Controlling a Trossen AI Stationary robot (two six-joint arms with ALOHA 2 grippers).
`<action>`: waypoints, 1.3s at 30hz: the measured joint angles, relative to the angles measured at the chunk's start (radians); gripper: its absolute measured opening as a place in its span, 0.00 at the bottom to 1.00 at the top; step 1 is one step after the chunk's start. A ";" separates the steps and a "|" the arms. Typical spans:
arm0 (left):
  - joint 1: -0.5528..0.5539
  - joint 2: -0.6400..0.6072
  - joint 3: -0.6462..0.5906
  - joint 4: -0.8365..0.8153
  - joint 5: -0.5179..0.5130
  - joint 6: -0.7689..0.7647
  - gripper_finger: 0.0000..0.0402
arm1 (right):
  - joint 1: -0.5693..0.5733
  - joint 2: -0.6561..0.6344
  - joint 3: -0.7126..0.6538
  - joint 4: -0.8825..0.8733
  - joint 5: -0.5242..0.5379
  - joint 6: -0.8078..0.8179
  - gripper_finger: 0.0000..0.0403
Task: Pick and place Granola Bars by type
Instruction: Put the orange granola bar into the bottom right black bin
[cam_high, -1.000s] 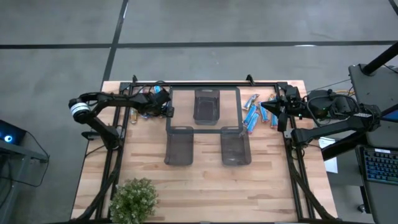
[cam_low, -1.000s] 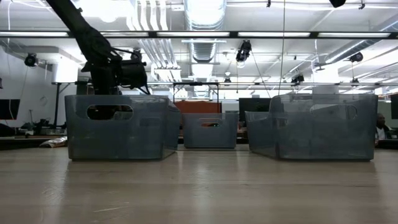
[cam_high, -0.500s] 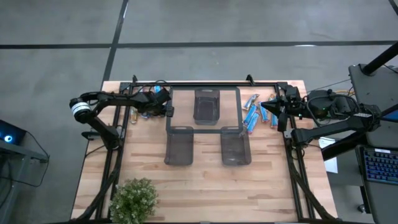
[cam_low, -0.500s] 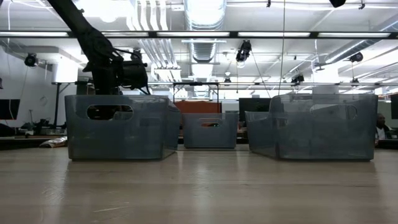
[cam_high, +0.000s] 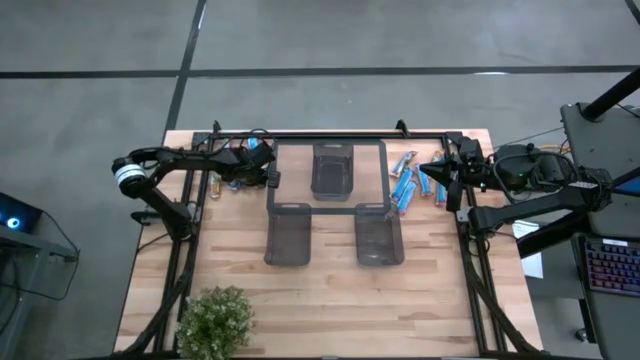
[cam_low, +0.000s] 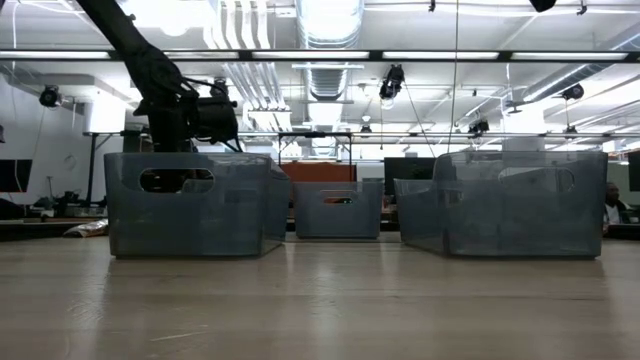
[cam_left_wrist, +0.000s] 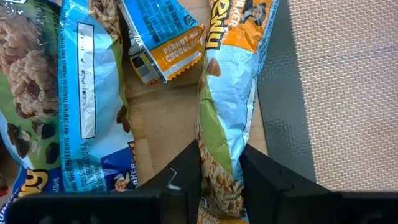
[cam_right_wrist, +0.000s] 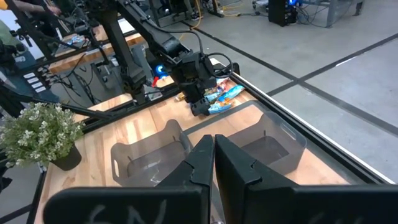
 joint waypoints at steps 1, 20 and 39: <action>0.000 0.000 0.000 0.000 0.001 0.000 0.19 | 0.000 0.000 0.000 0.000 0.000 -0.002 0.02; -0.002 -0.029 0.063 -0.090 0.012 0.047 0.18 | 0.000 0.000 0.000 0.000 0.000 -0.010 0.02; -0.005 -0.030 0.487 -0.298 0.013 0.172 0.18 | 0.000 0.000 0.000 0.000 0.000 -0.010 0.02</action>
